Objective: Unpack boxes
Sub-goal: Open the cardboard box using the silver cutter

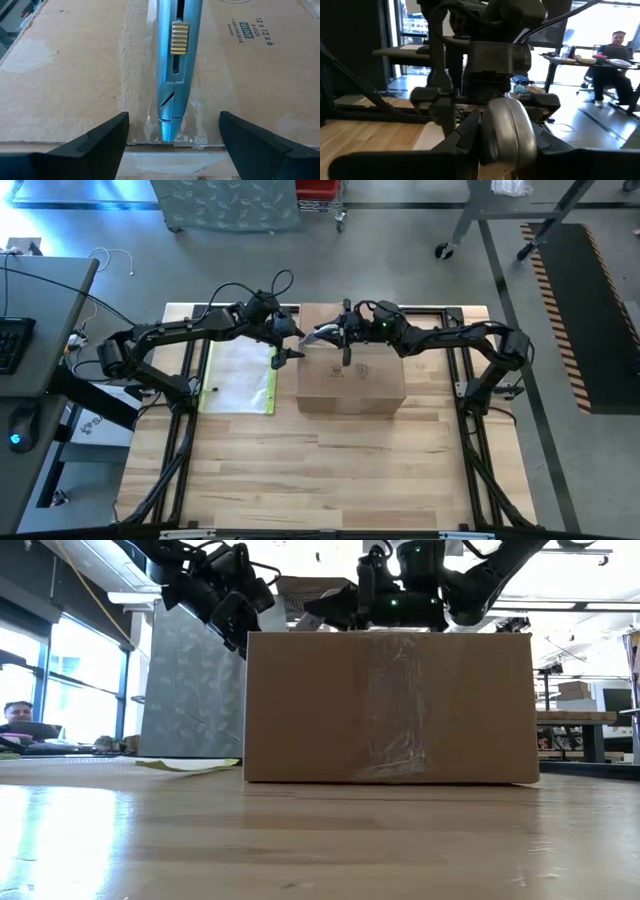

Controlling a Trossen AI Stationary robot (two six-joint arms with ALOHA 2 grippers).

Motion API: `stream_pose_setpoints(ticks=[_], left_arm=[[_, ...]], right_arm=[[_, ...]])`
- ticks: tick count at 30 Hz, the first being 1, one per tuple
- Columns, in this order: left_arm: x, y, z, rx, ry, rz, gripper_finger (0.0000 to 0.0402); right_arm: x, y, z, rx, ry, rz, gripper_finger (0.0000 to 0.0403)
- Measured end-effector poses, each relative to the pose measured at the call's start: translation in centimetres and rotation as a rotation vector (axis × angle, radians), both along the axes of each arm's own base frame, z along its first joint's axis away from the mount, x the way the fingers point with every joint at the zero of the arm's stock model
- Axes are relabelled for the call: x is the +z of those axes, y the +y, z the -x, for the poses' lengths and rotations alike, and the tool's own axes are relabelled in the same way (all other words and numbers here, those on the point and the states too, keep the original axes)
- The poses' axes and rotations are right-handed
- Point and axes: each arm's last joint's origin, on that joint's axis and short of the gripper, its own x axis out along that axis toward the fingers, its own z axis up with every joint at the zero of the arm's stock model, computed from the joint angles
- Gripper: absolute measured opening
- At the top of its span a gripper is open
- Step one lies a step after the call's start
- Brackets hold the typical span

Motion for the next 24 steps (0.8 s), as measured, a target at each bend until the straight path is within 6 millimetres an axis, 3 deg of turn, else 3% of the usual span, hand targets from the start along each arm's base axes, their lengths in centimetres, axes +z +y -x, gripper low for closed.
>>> stream_pose_setpoints(ticks=[24], left_arm=[[-0.1,-0.1,0.0,0.0,0.006,-0.001,0.0294]], right_arm=[[-0.4,-1.2,0.5,-0.019,0.039,0.005,0.0061]])
